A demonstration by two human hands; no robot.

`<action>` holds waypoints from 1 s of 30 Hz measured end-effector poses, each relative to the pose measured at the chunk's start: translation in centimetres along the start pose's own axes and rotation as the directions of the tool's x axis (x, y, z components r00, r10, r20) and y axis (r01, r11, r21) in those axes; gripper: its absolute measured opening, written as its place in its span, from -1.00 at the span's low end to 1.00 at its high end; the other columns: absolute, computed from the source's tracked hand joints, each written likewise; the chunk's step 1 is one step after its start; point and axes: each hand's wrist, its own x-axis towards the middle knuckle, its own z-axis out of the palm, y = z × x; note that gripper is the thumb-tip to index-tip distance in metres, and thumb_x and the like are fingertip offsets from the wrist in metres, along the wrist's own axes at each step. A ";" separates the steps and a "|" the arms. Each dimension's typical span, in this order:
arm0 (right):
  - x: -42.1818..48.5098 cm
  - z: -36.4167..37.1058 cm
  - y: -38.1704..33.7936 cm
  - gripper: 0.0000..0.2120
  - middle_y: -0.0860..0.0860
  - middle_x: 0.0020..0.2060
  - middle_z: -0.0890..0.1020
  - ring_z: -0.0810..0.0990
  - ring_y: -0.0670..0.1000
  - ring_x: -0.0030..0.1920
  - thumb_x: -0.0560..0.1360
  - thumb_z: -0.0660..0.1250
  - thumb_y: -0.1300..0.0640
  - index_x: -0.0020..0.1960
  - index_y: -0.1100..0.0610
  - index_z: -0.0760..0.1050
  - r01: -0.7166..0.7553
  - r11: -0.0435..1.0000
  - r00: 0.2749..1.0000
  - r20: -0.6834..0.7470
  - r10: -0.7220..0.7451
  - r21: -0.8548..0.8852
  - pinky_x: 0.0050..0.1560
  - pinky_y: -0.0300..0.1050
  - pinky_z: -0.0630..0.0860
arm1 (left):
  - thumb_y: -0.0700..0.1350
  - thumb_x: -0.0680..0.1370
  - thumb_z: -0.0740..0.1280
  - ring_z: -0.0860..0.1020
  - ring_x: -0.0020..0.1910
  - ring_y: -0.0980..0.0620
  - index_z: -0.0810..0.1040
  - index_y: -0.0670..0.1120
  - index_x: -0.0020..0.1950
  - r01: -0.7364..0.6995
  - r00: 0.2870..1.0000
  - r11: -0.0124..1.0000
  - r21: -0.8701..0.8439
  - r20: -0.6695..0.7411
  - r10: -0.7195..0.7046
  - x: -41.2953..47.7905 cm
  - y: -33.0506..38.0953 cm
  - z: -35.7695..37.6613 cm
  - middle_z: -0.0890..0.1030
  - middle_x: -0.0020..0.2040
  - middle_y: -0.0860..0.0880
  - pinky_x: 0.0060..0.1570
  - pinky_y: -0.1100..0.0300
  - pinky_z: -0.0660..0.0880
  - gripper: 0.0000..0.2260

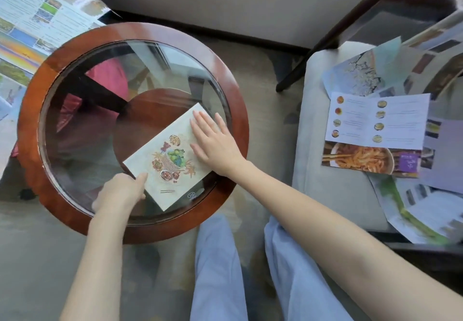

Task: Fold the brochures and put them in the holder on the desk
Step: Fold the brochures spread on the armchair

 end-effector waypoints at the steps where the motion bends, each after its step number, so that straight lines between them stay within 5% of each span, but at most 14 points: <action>1: -0.6 -0.9 0.1 -0.51 0.09 0.49 0.20 0.08 0.05 0.52 0.60 0.05 0.01 0.47 0.19 0.18 -0.028 0.997 0.997 -0.070 0.033 0.075 0.50 0.04 -0.16 | 0.13 0.55 0.11 0.55 0.02 -0.19 0.56 -0.07 0.05 -0.044 0.995 0.998 0.032 -0.086 0.047 -0.9 0.7 -0.9 0.64 0.00 -0.11 0.12 -0.02 0.45 -0.64; 5: -4.4 -4.3 2.8 -0.70 0.10 0.22 0.56 0.44 0.10 0.32 0.52 0.22 0.17 0.21 0.21 0.52 -0.116 0.938 0.935 -0.282 0.214 0.326 0.41 0.03 0.16 | 0.06 0.54 0.12 0.52 0.05 -0.18 0.53 0.01 0.06 -0.295 0.936 0.951 -0.090 -0.225 0.269 -6.1 5.8 -1.3 0.62 0.05 -0.07 0.08 -0.09 0.47 -0.74; 10: -12.0 -7.8 12.9 -0.72 0.06 0.18 0.56 0.46 0.06 0.23 0.54 0.18 0.20 0.21 0.20 0.51 -0.384 0.833 0.841 -0.222 0.494 0.399 0.28 -0.08 0.23 | -0.04 0.55 0.16 0.54 -0.01 -0.15 0.53 0.01 0.00 -0.598 0.797 0.796 -0.091 -0.173 0.579 -11.5 14.4 4.9 0.64 0.00 -0.04 -0.07 0.05 0.43 -0.83; 16: -25.6 -8.8 27.1 -0.68 0.06 0.25 0.50 0.42 0.07 0.26 0.56 0.12 0.19 0.28 0.17 0.44 -0.735 0.506 0.487 -0.169 0.857 0.451 0.26 -0.01 0.34 | -0.04 0.54 0.20 0.52 -0.10 -0.06 0.53 0.05 -0.05 -0.757 0.654 0.653 -0.028 -0.010 0.757 -18.2 23.7 15.6 0.64 -0.09 0.04 -0.17 0.15 0.31 -0.87; 20: -33.2 -8.1 33.3 -0.68 0.07 0.29 0.47 0.42 0.10 0.27 0.59 0.09 0.16 0.30 0.18 0.42 -0.805 0.363 0.348 -0.122 0.930 0.469 0.23 0.00 0.33 | -0.05 0.55 0.16 0.47 -0.11 -0.05 0.53 0.01 0.08 -0.764 0.641 0.643 -0.046 0.056 0.766 -23.2 29.2 22.5 0.59 -0.08 0.00 -0.17 0.14 0.28 -0.81; 22: -35.6 -7.3 35.2 -0.66 0.07 0.33 0.44 0.39 0.09 0.31 0.60 0.08 0.13 0.34 0.16 0.38 -0.802 0.330 0.352 -0.052 0.935 0.497 0.29 0.02 0.31 | -0.04 0.57 0.13 0.50 -0.01 -0.06 0.47 -0.03 0.18 -0.754 0.641 0.648 -0.101 0.097 0.761 -25.2 31.4 25.8 0.59 0.02 -0.04 -0.10 0.09 0.37 -0.76; 25: -37.5 -5.9 36.6 -0.58 0.07 0.42 0.34 0.29 0.07 0.41 0.61 0.07 0.07 0.44 0.15 0.24 -0.789 0.354 0.455 0.090 0.886 0.502 0.39 -0.01 0.23 | -0.04 0.59 0.15 0.41 0.28 -0.09 0.36 -0.09 0.33 -0.710 0.657 0.664 -0.232 0.121 0.744 -28.1 34.5 29.9 0.50 0.27 -0.08 0.08 0.14 0.33 -0.68; 30: -37.5 -4.4 35.5 -0.44 0.06 0.49 0.20 0.20 0.08 0.46 0.59 0.14 0.00 0.51 0.12 0.05 -0.698 0.401 0.615 0.211 0.760 0.593 0.42 0.01 0.16 | -0.03 0.58 0.23 0.40 0.29 -0.09 0.15 -0.15 0.46 -0.625 0.690 0.702 -0.341 0.179 0.701 -30.9 38.1 34.8 0.45 0.27 -0.07 0.03 0.22 0.23 -0.49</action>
